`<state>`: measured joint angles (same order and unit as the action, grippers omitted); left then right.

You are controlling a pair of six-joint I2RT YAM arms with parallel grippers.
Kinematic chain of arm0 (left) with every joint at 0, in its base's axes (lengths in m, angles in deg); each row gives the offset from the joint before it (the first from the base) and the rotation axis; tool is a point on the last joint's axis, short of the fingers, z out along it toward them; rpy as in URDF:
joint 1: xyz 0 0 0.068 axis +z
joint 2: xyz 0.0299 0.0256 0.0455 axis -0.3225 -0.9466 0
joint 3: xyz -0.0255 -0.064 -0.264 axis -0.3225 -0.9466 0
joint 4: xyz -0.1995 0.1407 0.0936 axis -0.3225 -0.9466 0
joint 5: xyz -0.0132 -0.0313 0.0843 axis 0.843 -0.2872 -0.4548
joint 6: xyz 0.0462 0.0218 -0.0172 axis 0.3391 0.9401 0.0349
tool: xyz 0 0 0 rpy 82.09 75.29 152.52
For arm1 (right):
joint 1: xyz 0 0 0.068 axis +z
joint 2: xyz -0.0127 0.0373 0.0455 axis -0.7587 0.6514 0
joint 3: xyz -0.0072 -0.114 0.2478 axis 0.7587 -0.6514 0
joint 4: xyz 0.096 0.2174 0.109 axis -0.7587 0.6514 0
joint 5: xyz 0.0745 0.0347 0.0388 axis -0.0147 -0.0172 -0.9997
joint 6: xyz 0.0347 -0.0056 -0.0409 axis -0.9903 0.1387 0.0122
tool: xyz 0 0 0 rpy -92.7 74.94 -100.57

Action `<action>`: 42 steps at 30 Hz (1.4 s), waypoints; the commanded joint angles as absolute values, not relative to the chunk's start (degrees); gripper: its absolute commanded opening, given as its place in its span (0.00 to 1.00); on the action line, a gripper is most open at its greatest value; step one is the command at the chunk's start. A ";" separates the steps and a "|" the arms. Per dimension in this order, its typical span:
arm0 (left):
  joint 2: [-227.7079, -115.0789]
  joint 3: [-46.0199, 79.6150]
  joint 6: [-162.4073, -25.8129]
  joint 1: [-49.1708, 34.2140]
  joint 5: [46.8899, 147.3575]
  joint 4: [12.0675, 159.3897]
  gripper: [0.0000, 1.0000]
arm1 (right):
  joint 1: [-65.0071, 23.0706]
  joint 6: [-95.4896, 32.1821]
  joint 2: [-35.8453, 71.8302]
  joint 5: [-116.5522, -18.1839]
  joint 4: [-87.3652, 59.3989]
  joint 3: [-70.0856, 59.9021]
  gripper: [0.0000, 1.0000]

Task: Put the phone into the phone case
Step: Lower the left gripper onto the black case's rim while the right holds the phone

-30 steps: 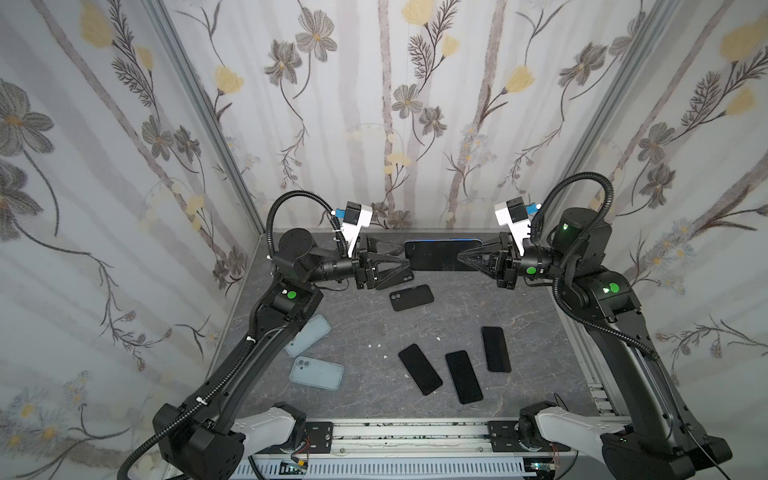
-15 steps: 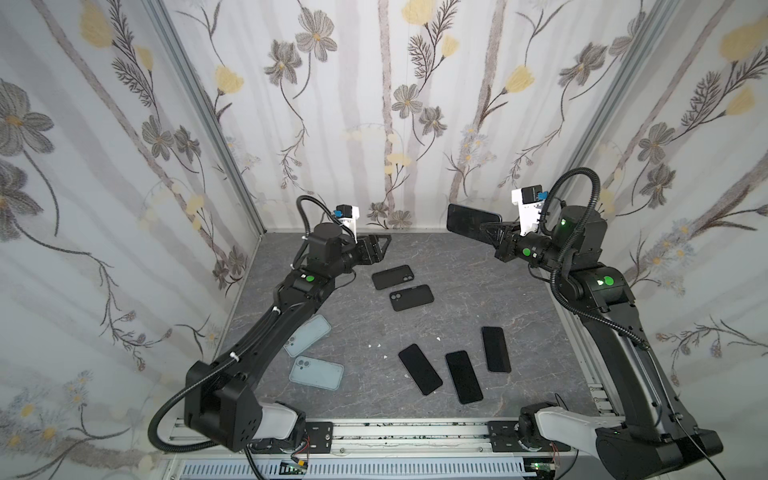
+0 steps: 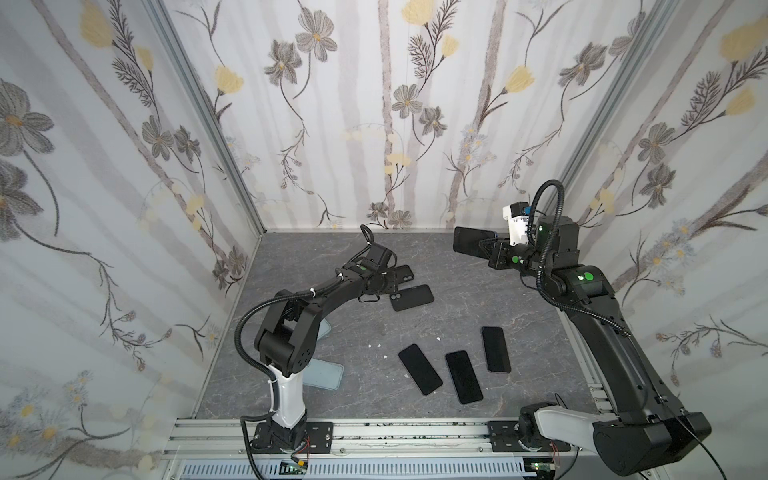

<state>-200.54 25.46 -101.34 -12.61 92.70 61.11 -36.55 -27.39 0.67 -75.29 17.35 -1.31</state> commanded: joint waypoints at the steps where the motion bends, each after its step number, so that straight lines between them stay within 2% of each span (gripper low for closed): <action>1: -203.96 28.27 -100.59 -13.35 93.47 59.50 0.56 | -36.48 -27.31 0.18 -74.12 16.39 -1.34 0.00; 7: -208.75 31.11 -98.86 -14.88 90.71 57.40 0.52 | -36.48 -26.44 -0.08 -73.11 17.93 -1.59 0.00; 18: -208.82 28.73 -98.00 -14.92 87.62 57.79 0.48 | -36.26 -26.16 -0.10 -72.70 19.35 -1.33 0.00; 26: -210.74 28.78 -97.06 -14.96 90.21 57.16 0.35 | -35.99 -26.12 0.20 -71.73 20.44 -1.40 0.00; 29: -210.62 28.73 -96.61 -15.01 89.41 56.72 0.33 | -35.91 -25.84 0.15 -71.37 20.92 -1.51 0.00; 32: -210.72 28.76 -95.74 -15.19 88.34 55.92 0.23 | -35.82 -25.97 0.07 -71.29 20.93 -2.22 0.00; 42: -208.63 26.00 -94.64 -16.10 85.19 55.39 0.09 | -35.49 -26.00 1.79 -72.92 20.38 -2.62 0.00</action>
